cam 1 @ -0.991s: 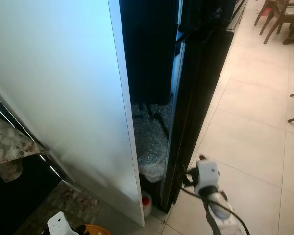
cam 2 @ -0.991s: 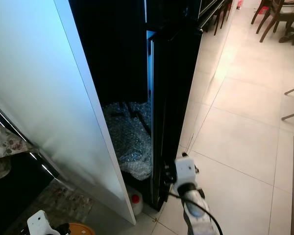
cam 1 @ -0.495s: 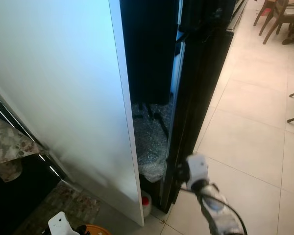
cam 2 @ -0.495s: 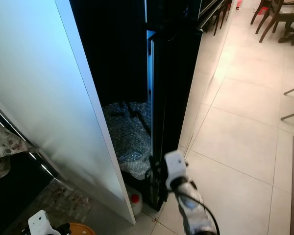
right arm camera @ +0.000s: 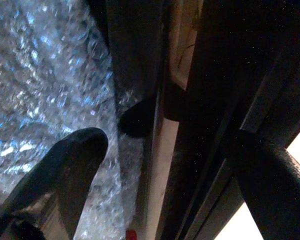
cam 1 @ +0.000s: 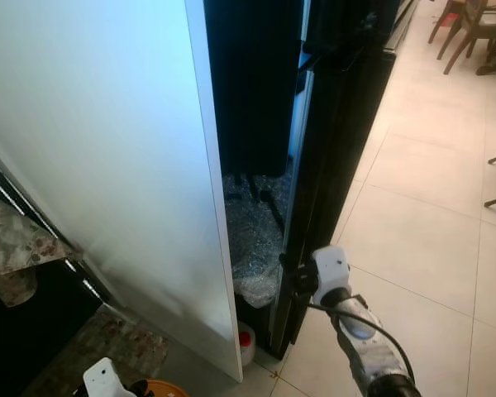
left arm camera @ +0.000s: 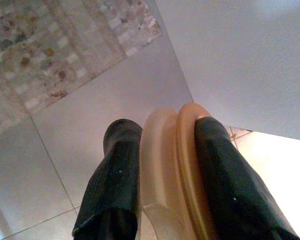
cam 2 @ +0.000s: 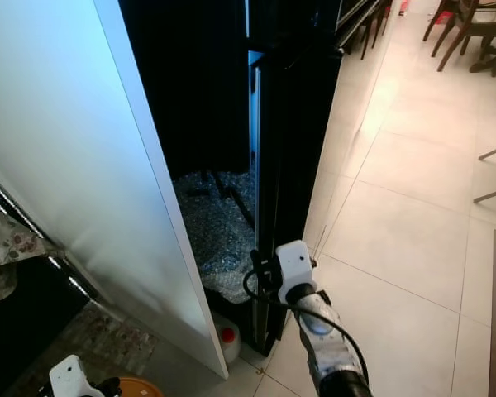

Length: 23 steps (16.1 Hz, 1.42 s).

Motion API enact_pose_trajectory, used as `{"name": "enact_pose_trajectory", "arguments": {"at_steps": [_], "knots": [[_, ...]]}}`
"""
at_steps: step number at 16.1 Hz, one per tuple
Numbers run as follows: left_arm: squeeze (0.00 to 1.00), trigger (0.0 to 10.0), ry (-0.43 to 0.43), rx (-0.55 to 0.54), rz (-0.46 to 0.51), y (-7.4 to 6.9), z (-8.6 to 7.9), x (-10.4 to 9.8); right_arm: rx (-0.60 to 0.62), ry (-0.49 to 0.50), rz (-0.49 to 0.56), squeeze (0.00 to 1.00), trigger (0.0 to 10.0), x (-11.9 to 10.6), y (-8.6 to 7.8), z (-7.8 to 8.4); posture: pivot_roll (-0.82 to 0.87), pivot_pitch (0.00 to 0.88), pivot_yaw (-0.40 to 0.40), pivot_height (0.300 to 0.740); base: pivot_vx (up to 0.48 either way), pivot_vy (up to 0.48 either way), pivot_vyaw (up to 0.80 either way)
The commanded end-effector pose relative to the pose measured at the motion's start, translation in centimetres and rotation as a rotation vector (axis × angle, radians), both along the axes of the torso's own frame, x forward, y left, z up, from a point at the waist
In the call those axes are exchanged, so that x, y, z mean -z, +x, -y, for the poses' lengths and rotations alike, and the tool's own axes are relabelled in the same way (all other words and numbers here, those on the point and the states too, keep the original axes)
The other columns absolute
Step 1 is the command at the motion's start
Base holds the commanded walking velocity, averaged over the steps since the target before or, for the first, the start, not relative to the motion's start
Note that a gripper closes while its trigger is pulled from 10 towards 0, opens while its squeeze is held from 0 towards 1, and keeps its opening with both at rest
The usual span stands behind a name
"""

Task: Restocking fridge

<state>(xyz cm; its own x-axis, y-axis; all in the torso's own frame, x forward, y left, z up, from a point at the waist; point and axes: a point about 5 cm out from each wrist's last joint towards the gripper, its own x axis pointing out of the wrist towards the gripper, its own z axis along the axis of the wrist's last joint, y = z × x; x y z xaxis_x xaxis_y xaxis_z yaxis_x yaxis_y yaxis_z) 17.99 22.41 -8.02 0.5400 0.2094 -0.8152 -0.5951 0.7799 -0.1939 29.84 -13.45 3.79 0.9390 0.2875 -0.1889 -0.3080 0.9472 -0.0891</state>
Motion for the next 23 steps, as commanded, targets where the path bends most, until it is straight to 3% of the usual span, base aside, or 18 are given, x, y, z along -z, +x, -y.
{"name": "enact_pose_trajectory", "arguments": {"at_steps": [1,8,10,13,17,23], "knots": [[0.00,10.0,0.012,0.026,-0.019,-0.4,0.0,0.2,0.004,0.008,0.008,0.00,10.0,-0.2,0.2,-0.1,0.00,0.016,0.042,0.740,0.000,0.000,0.00],[0.00,10.0,0.011,0.029,-0.021,-0.5,0.2,0.3,0.009,0.011,0.027,0.00,10.0,-0.4,0.5,-0.1,0.00,0.013,0.040,0.740,0.000,0.000,0.00],[0.00,10.0,0.011,0.028,-0.021,-0.5,0.2,0.3,0.053,-0.004,0.048,0.00,10.0,-0.7,0.8,0.4,0.00,0.014,0.042,0.740,0.000,0.000,0.00],[0.00,10.0,0.013,0.033,-0.022,-0.5,0.1,0.3,0.205,-0.040,0.104,0.00,10.0,-1.4,1.0,2.7,-0.01,0.015,0.042,0.740,0.000,0.000,0.00],[0.00,10.0,0.016,0.039,-0.029,-0.7,0.1,0.4,0.316,-0.085,0.129,0.00,10.0,-1.0,-0.2,4.6,-0.01,0.014,0.042,0.740,0.000,0.000,0.00],[0.00,10.0,0.017,0.044,-0.040,-1.0,0.2,0.5,0.420,-0.136,0.077,0.00,10.0,1.0,-2.8,6.3,-0.01,0.009,0.038,0.740,0.000,0.000,0.00]]}}
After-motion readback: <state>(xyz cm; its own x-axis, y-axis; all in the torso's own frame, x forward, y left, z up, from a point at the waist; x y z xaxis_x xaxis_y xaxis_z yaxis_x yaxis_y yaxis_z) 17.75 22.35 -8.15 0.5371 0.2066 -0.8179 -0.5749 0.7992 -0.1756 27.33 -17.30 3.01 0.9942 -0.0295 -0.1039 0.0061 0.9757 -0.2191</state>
